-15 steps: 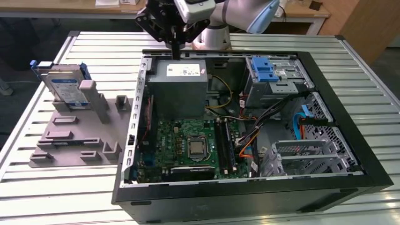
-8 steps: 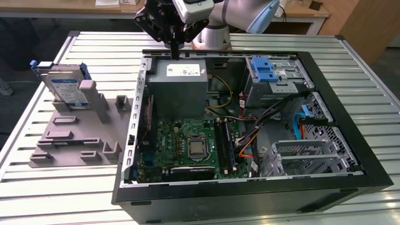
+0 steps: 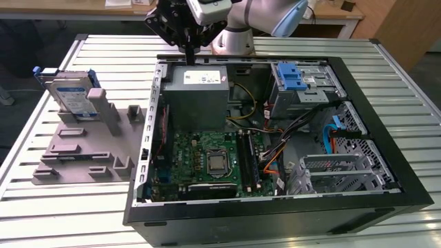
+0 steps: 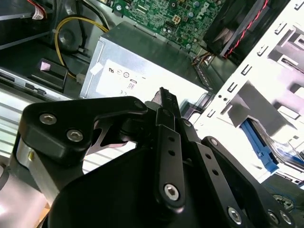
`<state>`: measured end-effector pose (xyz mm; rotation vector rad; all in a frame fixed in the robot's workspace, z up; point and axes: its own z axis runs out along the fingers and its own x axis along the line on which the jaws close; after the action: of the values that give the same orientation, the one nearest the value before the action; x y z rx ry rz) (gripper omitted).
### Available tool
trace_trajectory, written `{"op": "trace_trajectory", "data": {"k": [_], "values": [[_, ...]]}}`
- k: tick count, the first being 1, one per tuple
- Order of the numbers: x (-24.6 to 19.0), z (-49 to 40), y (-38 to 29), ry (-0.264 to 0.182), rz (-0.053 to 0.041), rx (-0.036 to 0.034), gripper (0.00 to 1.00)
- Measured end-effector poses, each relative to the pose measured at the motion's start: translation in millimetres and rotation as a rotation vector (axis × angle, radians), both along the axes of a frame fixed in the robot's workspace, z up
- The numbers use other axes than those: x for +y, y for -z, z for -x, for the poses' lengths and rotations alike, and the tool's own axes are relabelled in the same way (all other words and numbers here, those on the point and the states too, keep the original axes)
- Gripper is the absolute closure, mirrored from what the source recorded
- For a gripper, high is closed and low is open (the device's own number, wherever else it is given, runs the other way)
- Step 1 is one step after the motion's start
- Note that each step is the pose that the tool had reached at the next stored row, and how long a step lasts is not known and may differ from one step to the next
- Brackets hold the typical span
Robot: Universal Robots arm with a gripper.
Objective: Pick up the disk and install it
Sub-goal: 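Reach for the disk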
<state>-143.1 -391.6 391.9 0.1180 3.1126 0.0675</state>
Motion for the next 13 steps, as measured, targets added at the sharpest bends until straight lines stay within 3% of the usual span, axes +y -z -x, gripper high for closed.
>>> {"op": "trace_trajectory", "data": {"k": [6,13], "values": [[2.3,5.7,0.5,0.000,-0.0003,-0.0002,0.89],[7.8,13.9,0.7,0.000,-0.0002,-0.0001,0.89]]}}
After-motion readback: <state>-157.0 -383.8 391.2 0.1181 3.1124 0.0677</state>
